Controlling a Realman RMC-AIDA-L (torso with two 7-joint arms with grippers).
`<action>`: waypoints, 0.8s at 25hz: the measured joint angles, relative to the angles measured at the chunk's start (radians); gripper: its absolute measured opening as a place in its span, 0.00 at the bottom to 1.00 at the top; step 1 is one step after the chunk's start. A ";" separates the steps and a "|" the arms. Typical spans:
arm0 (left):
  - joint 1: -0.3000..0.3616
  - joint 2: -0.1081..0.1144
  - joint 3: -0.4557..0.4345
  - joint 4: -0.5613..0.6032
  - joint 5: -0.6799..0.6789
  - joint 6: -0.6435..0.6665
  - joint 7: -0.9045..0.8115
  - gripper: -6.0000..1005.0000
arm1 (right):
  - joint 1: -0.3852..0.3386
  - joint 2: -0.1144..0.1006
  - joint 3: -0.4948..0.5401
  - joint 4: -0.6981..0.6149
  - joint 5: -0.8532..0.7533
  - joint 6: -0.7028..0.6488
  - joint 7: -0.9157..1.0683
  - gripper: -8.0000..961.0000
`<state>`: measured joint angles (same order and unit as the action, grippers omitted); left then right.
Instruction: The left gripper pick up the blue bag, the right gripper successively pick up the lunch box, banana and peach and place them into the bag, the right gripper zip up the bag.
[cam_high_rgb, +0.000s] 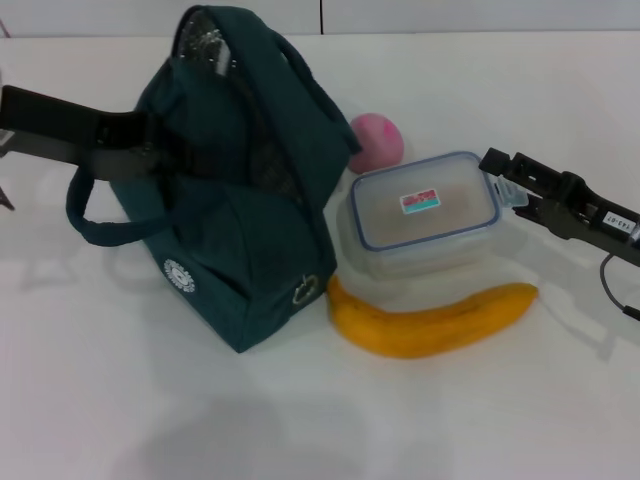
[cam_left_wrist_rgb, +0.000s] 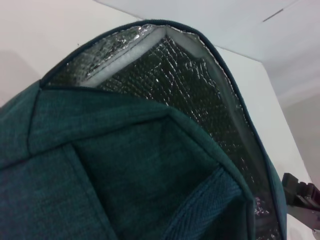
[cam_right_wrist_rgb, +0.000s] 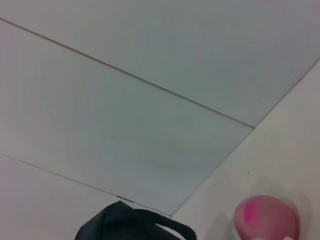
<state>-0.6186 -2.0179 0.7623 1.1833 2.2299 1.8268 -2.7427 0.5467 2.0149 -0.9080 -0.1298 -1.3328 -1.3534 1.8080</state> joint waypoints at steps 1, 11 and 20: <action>-0.001 -0.001 0.000 -0.001 0.000 0.000 0.001 0.05 | 0.001 0.000 0.000 -0.001 0.000 -0.002 0.005 0.82; -0.017 -0.007 0.000 -0.042 -0.002 -0.002 0.033 0.05 | 0.031 0.005 0.000 0.001 0.009 0.002 0.088 0.80; -0.024 -0.006 0.000 -0.048 -0.002 -0.003 0.045 0.05 | 0.048 0.008 -0.008 0.012 0.012 0.033 0.113 0.69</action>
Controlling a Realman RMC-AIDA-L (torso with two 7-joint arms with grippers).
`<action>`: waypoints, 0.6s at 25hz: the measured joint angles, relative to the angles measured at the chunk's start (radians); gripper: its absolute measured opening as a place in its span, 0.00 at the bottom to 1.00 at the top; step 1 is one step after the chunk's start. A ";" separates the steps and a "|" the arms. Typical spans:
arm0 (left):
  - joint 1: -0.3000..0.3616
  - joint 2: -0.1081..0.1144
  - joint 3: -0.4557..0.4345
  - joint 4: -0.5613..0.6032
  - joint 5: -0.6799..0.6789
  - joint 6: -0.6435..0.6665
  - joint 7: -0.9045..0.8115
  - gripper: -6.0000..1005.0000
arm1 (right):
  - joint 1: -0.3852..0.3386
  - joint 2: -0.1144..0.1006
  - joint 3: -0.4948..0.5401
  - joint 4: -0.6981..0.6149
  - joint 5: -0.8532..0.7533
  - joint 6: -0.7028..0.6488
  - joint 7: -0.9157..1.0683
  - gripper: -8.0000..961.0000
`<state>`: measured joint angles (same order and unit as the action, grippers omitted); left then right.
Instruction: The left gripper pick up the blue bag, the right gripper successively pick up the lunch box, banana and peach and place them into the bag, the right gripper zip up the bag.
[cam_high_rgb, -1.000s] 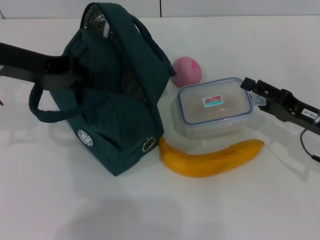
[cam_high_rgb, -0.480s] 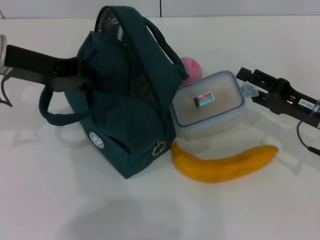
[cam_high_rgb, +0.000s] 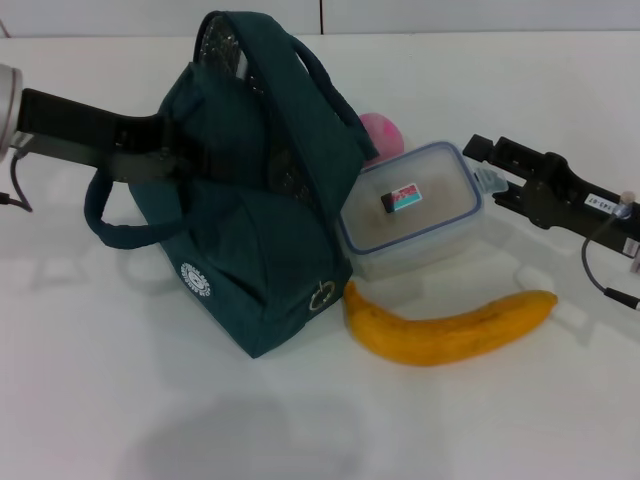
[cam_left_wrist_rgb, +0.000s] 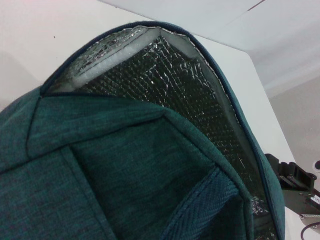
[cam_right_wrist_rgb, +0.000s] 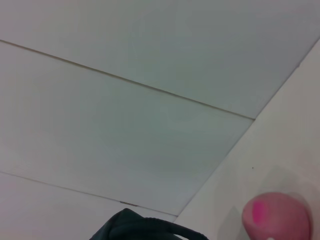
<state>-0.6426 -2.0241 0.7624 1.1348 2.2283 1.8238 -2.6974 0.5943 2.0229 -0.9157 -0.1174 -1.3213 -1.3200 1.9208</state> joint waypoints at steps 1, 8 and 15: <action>0.000 0.000 0.000 0.000 0.000 0.000 0.003 0.05 | 0.000 0.001 0.000 0.000 0.000 0.001 0.001 0.69; 0.001 0.004 -0.006 -0.013 0.000 0.000 0.024 0.05 | -0.006 0.005 0.007 0.008 0.006 0.007 0.004 0.58; 0.005 0.005 -0.007 -0.013 0.001 0.000 0.033 0.05 | -0.004 0.005 0.008 0.032 0.020 0.001 0.009 0.43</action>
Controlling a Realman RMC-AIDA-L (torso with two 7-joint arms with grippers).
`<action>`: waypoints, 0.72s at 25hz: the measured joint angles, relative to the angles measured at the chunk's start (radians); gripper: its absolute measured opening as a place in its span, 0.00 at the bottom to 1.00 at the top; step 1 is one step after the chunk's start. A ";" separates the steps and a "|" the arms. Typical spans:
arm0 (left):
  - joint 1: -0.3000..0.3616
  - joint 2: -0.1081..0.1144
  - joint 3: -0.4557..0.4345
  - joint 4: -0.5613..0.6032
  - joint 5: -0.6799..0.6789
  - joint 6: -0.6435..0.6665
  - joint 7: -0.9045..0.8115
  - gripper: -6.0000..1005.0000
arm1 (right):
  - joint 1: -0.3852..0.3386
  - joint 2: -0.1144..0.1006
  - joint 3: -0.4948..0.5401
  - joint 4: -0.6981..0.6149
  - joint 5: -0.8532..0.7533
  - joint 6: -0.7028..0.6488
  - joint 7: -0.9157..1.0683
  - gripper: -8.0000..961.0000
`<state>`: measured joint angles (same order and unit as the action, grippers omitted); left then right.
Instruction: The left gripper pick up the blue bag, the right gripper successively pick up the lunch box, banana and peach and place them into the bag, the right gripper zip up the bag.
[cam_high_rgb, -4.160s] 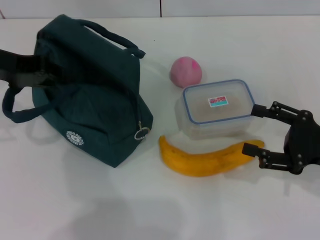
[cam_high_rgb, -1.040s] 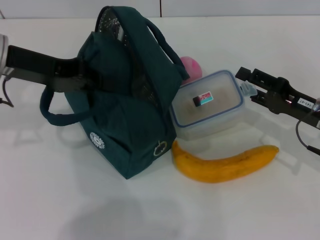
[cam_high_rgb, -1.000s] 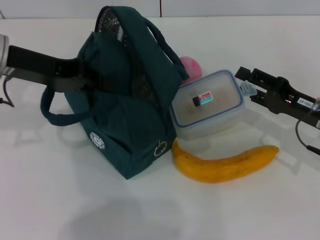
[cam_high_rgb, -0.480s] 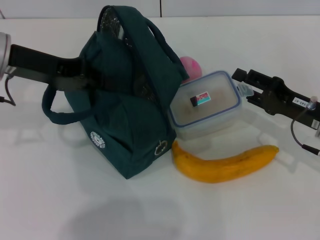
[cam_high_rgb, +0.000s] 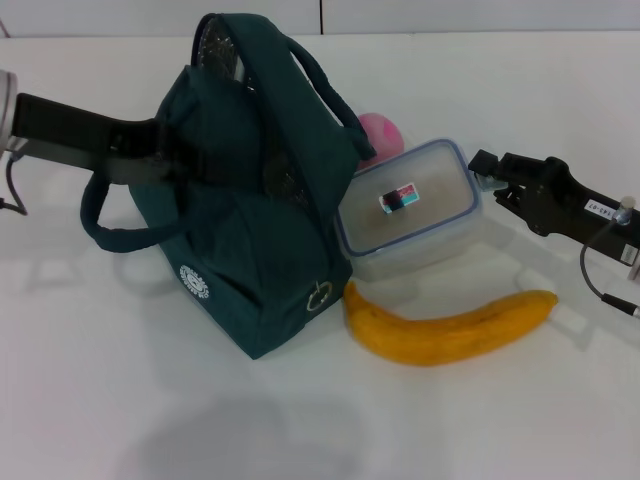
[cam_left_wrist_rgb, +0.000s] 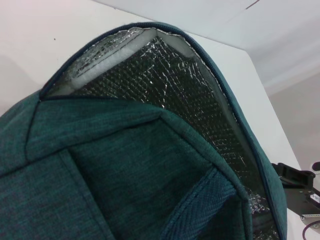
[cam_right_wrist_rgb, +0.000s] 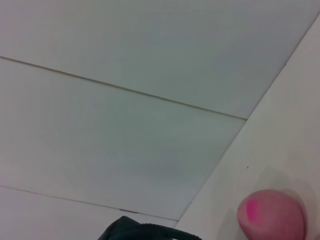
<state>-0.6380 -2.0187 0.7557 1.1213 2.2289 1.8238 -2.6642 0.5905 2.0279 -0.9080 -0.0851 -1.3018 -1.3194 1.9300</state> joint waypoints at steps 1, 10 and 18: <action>0.001 0.000 0.000 0.000 0.000 0.000 0.001 0.05 | 0.001 0.000 0.000 0.000 0.000 -0.001 0.002 0.41; 0.002 -0.001 0.005 -0.002 0.000 0.000 0.010 0.05 | 0.004 0.000 -0.002 0.003 0.000 -0.004 0.006 0.23; 0.000 0.002 0.004 -0.002 0.000 0.001 0.010 0.05 | -0.003 0.000 0.001 0.003 0.025 -0.017 0.007 0.15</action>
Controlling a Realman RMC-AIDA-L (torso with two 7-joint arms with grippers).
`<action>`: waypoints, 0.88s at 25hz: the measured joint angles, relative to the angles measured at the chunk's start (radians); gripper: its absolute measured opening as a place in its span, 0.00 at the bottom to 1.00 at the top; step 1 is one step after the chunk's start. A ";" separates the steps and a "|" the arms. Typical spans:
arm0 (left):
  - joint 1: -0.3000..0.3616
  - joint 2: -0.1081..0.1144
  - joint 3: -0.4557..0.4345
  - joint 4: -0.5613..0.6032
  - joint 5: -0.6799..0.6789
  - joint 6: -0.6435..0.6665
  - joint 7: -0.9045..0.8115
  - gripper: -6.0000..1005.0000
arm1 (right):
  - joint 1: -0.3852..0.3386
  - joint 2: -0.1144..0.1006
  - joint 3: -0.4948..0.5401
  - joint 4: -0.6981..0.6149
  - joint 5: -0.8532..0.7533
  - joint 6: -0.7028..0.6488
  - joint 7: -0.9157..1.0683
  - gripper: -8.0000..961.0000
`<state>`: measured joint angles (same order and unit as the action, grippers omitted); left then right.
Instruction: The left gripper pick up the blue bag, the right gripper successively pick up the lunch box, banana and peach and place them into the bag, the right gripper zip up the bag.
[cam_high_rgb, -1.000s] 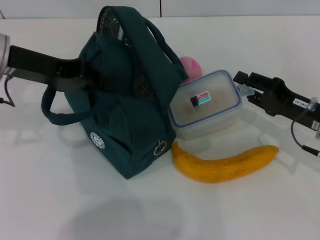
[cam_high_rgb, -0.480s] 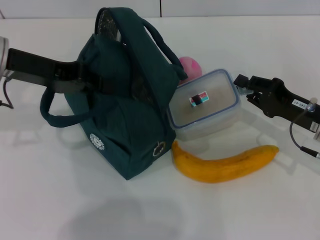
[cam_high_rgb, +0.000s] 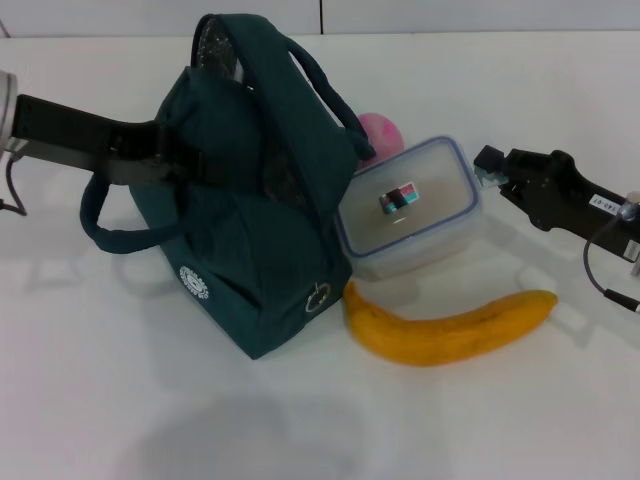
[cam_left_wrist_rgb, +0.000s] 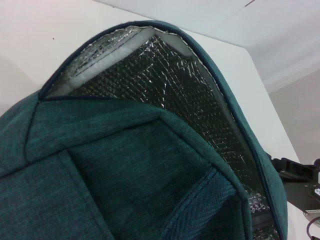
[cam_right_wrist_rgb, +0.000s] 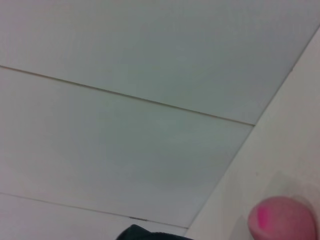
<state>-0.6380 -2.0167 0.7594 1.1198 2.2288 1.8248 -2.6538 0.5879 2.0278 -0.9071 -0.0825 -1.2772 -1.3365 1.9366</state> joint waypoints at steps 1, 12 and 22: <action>0.000 0.000 -0.001 0.000 0.000 0.000 0.000 0.05 | -0.001 0.000 0.000 0.000 0.005 -0.004 0.000 0.14; 0.006 0.008 -0.008 0.001 -0.050 0.001 0.001 0.05 | -0.036 -0.005 0.001 0.000 0.063 -0.042 0.003 0.11; 0.020 0.012 -0.008 0.001 -0.088 0.005 0.002 0.05 | -0.095 -0.014 0.001 -0.008 0.111 -0.104 0.034 0.12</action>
<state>-0.6178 -2.0050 0.7517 1.1207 2.1410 1.8302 -2.6522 0.4933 2.0134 -0.9065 -0.0905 -1.1663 -1.4404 1.9711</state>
